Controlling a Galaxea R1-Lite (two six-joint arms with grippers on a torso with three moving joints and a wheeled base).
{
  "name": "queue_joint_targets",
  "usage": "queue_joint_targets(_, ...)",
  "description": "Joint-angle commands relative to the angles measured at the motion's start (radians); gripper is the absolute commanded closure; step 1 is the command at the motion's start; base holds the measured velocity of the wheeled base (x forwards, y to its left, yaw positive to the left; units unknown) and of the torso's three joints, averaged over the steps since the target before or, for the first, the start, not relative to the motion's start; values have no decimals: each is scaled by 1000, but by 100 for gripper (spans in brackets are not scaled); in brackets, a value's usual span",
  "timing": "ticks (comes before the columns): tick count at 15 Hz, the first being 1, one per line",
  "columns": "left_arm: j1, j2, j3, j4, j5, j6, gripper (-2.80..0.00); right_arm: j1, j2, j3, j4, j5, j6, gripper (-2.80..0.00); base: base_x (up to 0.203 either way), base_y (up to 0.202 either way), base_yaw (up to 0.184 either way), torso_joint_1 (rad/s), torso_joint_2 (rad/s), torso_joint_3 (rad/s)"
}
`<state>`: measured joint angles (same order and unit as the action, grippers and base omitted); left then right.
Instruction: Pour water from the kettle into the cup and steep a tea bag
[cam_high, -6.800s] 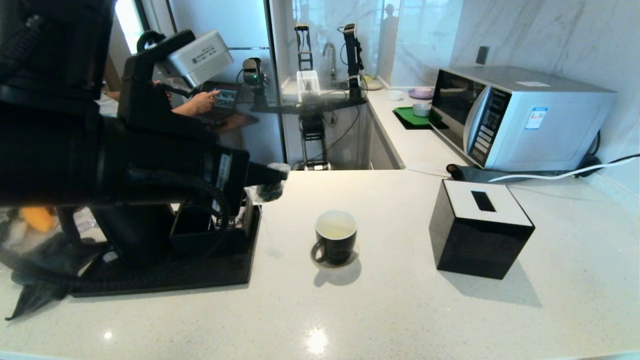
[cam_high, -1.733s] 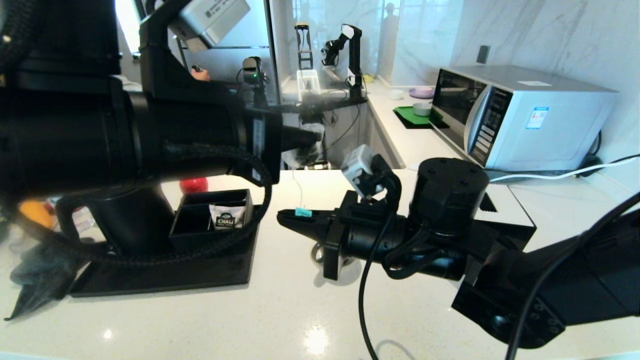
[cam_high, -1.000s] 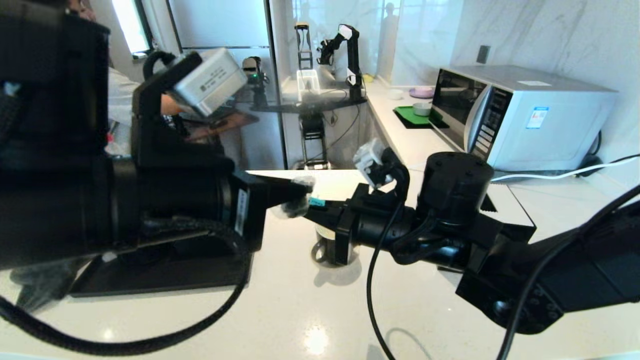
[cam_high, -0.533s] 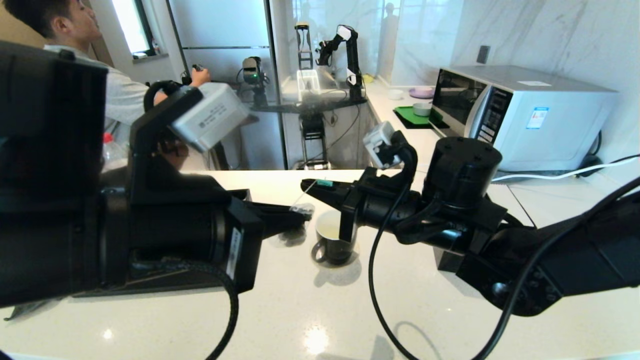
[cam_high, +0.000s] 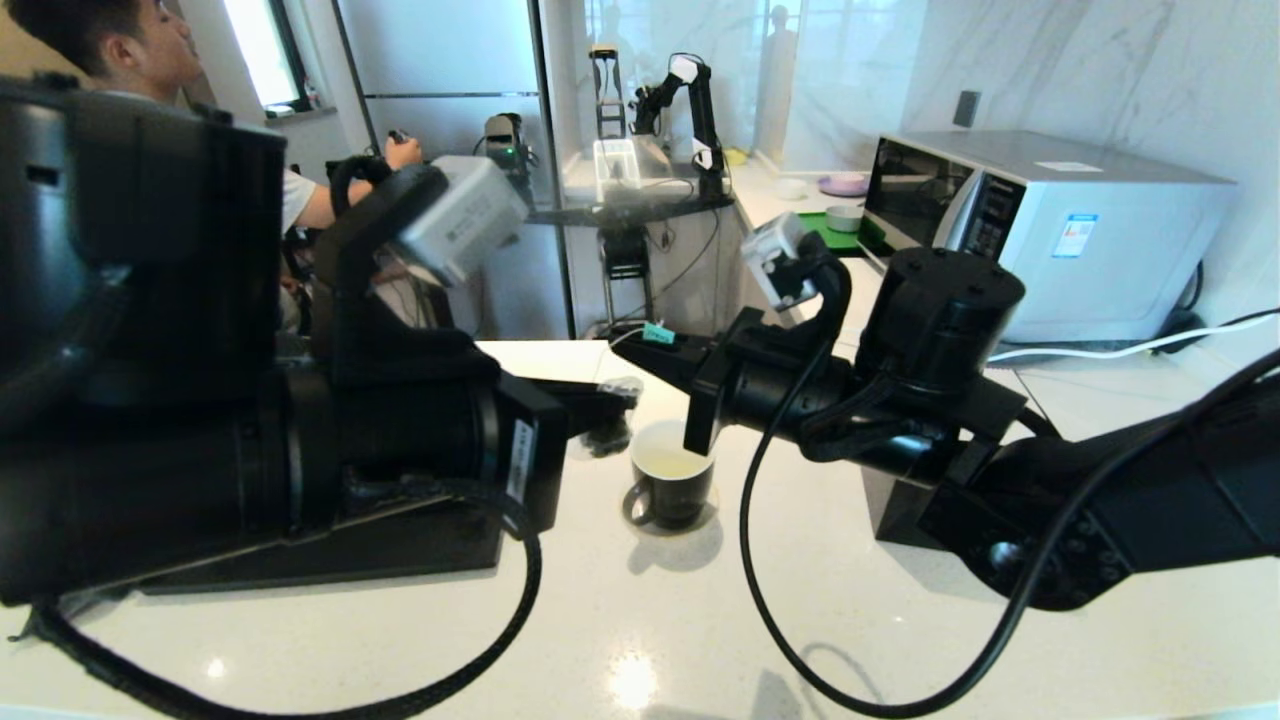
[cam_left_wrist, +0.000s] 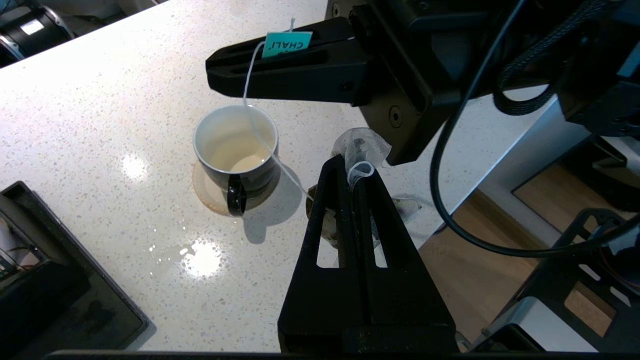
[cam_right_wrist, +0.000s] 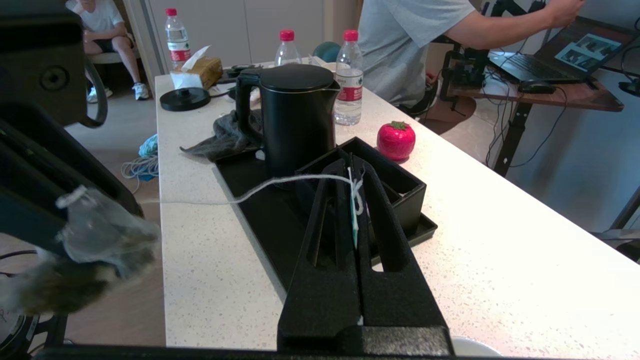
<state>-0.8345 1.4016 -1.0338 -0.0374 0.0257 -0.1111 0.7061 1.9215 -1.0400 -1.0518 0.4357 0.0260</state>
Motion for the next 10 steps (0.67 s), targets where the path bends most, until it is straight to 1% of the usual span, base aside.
queue_joint_targets(1, 2, 19, -2, -1, 2, -1, 0, -2, -6, 0, -7, 3, 0, 0, 0, 0, 0, 0, 0, 0)
queue_joint_targets(7, 17, 22, 0, -2, 2, 0, 0, -2, -7, 5, -8, 3, 0, 0, 0, 0, 0, 0, 0, 0)
queue_joint_targets(10, 44, 51, 0, -43, 3, -1, 0, -2, -9, 5, -8, 3, 0, 0, 0, 0, 0, 0, 0, 0)
